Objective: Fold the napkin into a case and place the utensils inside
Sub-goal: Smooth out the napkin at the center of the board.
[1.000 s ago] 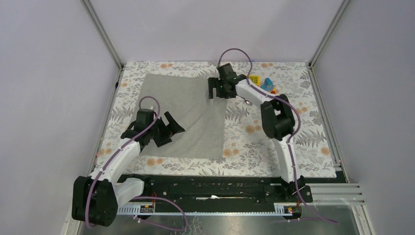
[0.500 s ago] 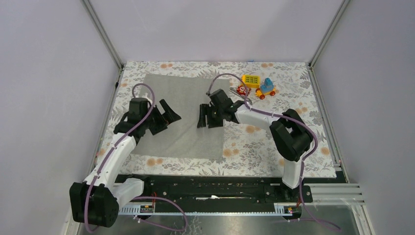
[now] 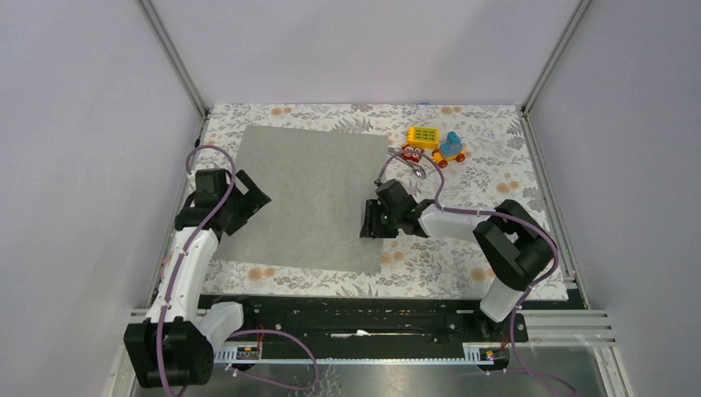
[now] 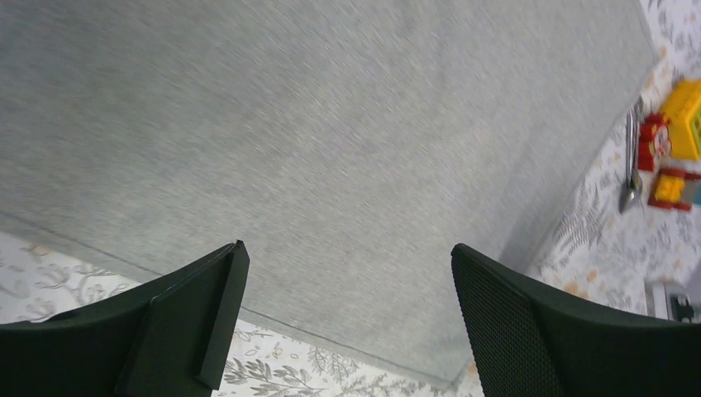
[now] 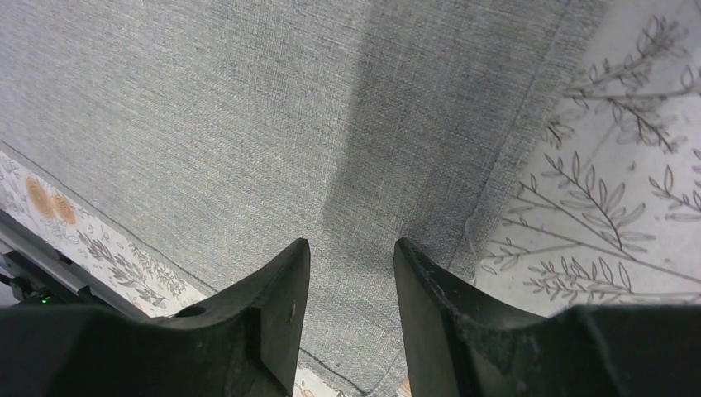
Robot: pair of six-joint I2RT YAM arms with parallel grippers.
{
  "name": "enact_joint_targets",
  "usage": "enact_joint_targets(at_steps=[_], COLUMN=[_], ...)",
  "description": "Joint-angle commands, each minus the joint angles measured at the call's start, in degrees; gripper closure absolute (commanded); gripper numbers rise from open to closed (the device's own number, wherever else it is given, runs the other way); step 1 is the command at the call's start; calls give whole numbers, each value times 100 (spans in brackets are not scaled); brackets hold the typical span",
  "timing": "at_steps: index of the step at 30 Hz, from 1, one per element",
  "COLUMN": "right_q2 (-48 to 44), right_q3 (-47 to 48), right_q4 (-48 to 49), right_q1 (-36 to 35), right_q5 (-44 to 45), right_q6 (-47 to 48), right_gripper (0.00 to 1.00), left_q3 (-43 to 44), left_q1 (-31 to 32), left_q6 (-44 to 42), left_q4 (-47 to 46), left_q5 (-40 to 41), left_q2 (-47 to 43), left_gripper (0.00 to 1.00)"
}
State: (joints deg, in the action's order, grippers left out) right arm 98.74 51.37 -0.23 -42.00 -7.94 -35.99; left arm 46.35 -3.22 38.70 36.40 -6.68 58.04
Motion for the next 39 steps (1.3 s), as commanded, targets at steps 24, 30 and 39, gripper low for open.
enact_joint_targets(at_steps=[24, 30, 39], right_q2=[-1215, -853, -826], right_q3=[42, 173, -441], right_q4=[-1348, -1298, -926], right_q1=[-515, -826, -835], right_q5=[-95, 229, 677], right_q6=[1219, 1342, 807], right_gripper=[22, 35, 49], left_q3=[-618, -860, -729], left_q1=[-1999, -2104, -1626], left_q6=[1007, 809, 201], left_q4=[526, -18, -344], left_q5=[1661, 1142, 558], left_q2=[-621, -473, -211], left_gripper=[1, 1, 1])
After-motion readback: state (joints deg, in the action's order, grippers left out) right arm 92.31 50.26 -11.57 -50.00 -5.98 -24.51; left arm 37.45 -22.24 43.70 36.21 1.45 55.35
